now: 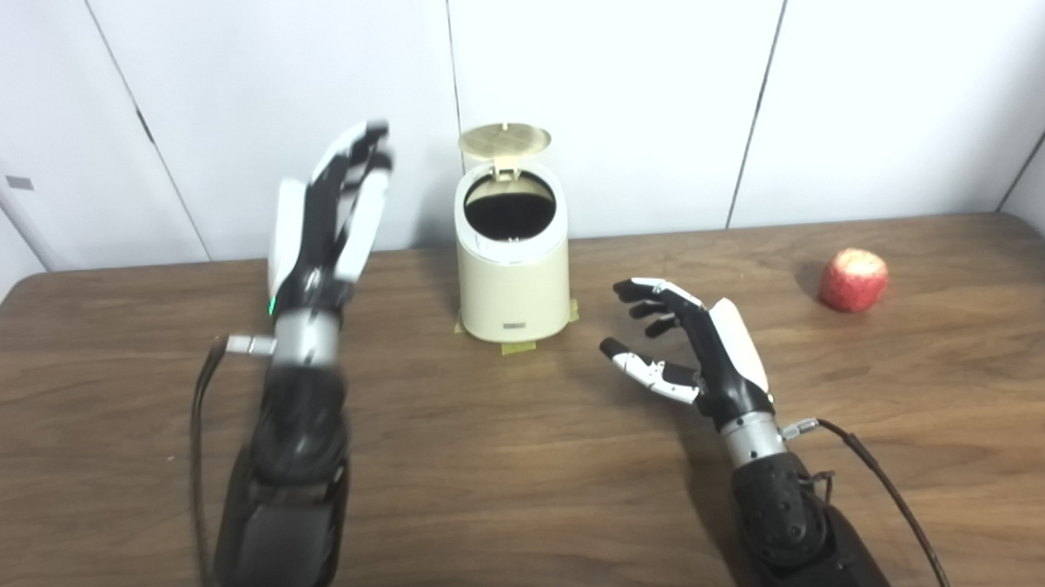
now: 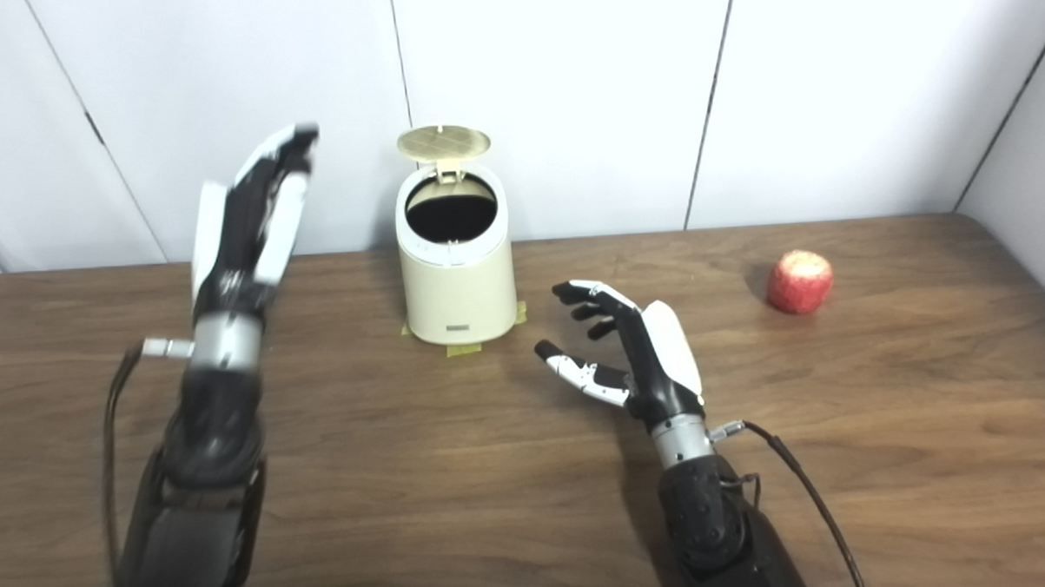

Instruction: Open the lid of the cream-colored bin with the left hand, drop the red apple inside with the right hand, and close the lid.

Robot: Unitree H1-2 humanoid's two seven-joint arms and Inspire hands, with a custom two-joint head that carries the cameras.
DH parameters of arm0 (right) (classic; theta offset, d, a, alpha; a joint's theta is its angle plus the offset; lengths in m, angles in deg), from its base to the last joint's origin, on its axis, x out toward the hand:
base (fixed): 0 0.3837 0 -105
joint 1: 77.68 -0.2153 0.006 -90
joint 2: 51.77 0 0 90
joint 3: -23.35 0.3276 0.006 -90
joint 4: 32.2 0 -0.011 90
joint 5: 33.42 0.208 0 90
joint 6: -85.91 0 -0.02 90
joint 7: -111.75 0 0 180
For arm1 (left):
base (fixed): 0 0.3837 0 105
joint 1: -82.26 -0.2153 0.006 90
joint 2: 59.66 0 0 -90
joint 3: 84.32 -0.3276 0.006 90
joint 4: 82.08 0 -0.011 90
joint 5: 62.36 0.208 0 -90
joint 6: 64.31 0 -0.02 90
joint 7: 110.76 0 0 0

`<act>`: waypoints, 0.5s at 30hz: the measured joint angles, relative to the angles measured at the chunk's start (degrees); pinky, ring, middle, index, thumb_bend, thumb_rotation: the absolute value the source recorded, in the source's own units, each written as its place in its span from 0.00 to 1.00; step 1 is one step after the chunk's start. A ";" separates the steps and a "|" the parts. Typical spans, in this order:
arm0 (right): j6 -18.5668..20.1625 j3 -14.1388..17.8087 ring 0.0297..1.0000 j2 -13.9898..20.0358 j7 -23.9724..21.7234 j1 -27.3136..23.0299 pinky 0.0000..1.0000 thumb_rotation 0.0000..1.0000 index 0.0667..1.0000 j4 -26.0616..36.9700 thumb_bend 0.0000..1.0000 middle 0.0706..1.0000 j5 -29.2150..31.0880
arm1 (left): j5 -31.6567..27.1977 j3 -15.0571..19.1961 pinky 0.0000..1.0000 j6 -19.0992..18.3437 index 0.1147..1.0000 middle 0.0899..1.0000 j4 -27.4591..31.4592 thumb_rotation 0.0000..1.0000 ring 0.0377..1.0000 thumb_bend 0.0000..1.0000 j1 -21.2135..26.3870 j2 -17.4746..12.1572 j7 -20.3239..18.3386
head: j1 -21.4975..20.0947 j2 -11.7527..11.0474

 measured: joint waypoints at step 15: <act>11.06 2.64 0.76 11.97 -13.78 -8.45 0.68 0.46 0.77 17.96 0.76 0.79 -7.19 | -6.55 1.31 0.69 8.95 0.68 0.72 0.68 0.73 0.74 0.23 -9.38 -1.20 -2.10 | -0.79 -0.62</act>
